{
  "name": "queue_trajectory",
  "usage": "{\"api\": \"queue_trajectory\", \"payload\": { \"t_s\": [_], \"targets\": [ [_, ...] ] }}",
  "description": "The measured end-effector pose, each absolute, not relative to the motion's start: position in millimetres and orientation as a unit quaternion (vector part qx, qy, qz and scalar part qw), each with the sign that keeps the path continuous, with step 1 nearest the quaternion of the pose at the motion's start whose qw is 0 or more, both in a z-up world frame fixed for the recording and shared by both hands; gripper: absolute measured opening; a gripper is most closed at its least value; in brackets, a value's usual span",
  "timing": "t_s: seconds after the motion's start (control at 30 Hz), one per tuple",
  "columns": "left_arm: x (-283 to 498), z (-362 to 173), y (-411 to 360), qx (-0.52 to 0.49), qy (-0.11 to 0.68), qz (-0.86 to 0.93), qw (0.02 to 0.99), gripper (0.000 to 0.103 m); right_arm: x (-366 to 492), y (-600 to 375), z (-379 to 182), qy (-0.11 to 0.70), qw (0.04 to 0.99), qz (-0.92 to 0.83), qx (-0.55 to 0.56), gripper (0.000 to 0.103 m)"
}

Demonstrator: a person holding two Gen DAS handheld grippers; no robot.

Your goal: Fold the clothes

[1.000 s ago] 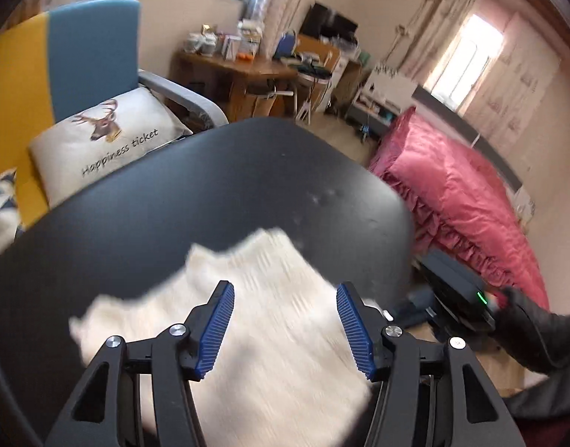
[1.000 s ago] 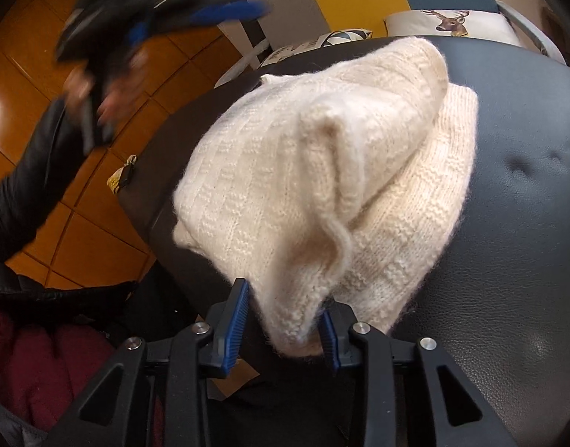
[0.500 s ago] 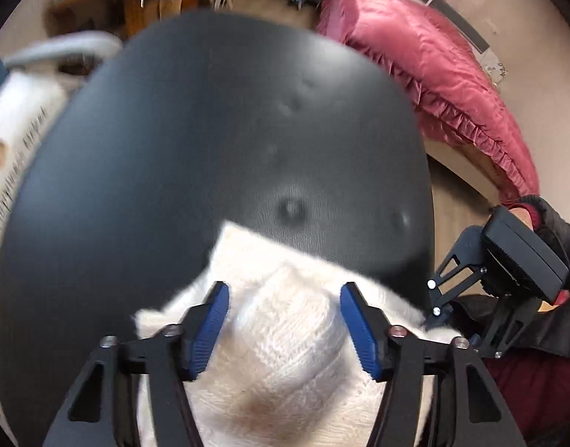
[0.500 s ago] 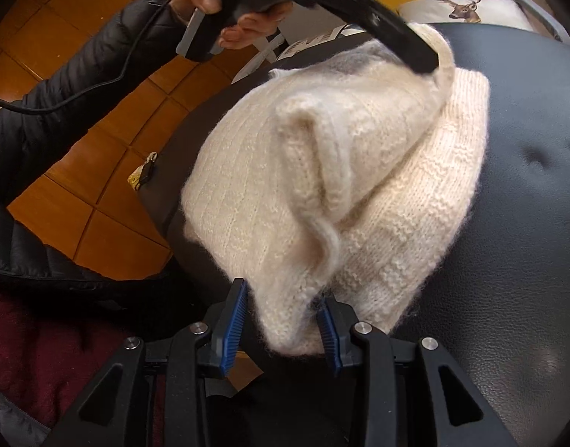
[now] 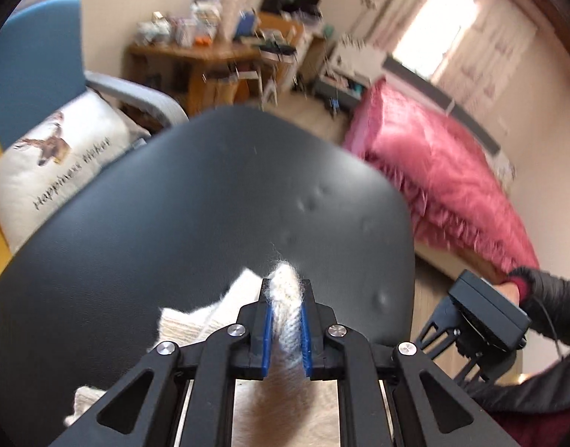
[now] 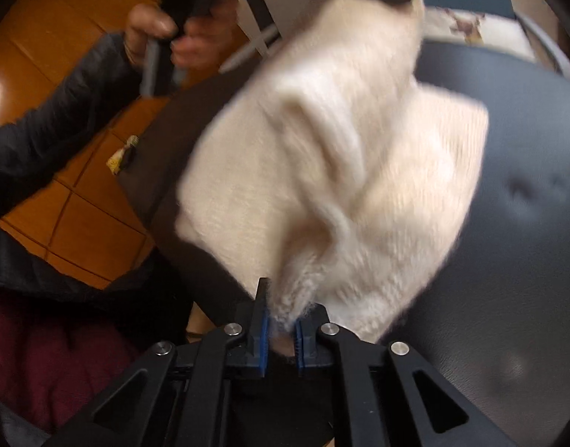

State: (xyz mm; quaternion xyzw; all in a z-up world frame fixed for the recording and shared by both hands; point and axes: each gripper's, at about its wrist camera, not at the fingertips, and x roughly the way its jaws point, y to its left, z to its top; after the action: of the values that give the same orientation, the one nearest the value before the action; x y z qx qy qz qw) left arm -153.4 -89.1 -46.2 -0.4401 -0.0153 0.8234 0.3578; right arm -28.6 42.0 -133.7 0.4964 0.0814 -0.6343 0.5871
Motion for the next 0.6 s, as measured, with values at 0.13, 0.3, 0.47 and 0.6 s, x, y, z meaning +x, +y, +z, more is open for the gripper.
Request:
{"api": "queue_trajectory", "payload": {
  "t_s": [0.13, 0.3, 0.47, 0.6],
  "targets": [
    [-166, -40, -101, -0.417, -0.048, 0.844, 0.334, 0.012, -51, 50, -126, 0.056, 0.574, -0.648, 0.497, 0.009],
    [-202, -69, -97, -0.44, -0.066, 0.847, 0.291, 0.012, -72, 49, -170, 0.046, 0.529, -0.643, 0.551, 0.009],
    [-229, -115, -84, -0.484, -0.056, 0.843, 0.228, 0.017, -83, 50, -184, -0.005, 0.522, -0.63, 0.575, 0.008],
    [-225, -110, -89, -0.479, -0.075, 0.847, 0.217, 0.024, -91, 60, -157, -0.022, 0.556, -0.617, 0.556, 0.031]
  ]
}}
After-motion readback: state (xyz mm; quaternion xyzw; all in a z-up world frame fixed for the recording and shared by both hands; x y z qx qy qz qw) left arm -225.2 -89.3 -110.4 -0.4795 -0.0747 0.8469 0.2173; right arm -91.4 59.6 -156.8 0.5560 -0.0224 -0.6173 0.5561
